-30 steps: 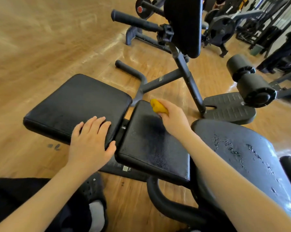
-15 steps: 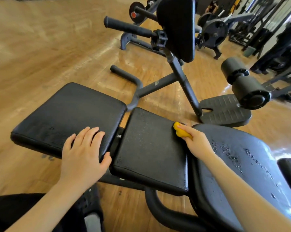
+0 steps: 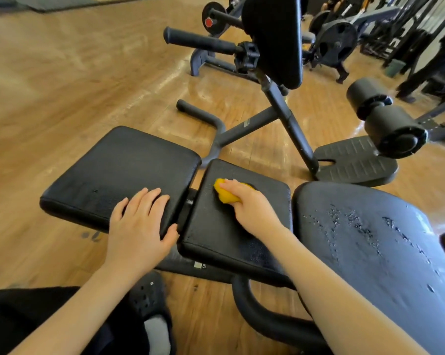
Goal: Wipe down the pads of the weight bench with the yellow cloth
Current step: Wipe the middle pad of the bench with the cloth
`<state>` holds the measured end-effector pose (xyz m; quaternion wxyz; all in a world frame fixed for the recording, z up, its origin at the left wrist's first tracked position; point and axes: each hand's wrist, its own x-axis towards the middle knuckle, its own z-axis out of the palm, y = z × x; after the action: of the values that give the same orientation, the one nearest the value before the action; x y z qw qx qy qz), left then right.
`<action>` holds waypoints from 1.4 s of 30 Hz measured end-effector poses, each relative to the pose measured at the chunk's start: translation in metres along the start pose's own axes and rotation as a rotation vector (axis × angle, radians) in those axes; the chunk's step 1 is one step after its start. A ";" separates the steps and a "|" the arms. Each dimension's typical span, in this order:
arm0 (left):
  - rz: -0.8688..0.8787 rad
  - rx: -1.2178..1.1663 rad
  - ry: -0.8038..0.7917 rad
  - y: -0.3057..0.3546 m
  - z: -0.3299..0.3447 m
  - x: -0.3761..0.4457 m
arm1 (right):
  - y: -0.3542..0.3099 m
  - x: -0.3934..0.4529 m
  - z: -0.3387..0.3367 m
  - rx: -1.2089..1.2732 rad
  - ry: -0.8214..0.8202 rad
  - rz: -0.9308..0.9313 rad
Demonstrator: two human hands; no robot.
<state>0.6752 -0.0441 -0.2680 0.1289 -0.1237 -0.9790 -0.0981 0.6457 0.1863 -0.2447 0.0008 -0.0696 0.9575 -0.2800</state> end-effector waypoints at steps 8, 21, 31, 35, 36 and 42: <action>-0.012 -0.044 0.028 0.004 0.000 0.001 | 0.039 -0.058 -0.049 0.102 0.309 0.276; 0.011 0.001 0.023 -0.001 0.000 -0.002 | -0.007 -0.053 -0.002 -0.033 -0.016 0.025; 0.013 -0.012 0.034 0.002 0.000 0.002 | -0.020 -0.070 -0.014 0.037 0.214 0.162; 0.022 0.000 0.030 0.002 0.000 0.000 | -0.068 -0.053 0.021 -0.012 0.054 0.069; 0.022 0.004 0.031 0.003 0.000 0.000 | -0.075 -0.051 0.024 -0.021 0.053 0.050; 0.010 0.006 0.035 0.002 0.000 0.001 | -0.075 -0.054 0.030 -0.067 0.017 -0.056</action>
<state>0.6752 -0.0423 -0.2672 0.1467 -0.1263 -0.9763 -0.0968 0.7101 0.1152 -0.2316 -0.0174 -0.0942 0.9640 -0.2482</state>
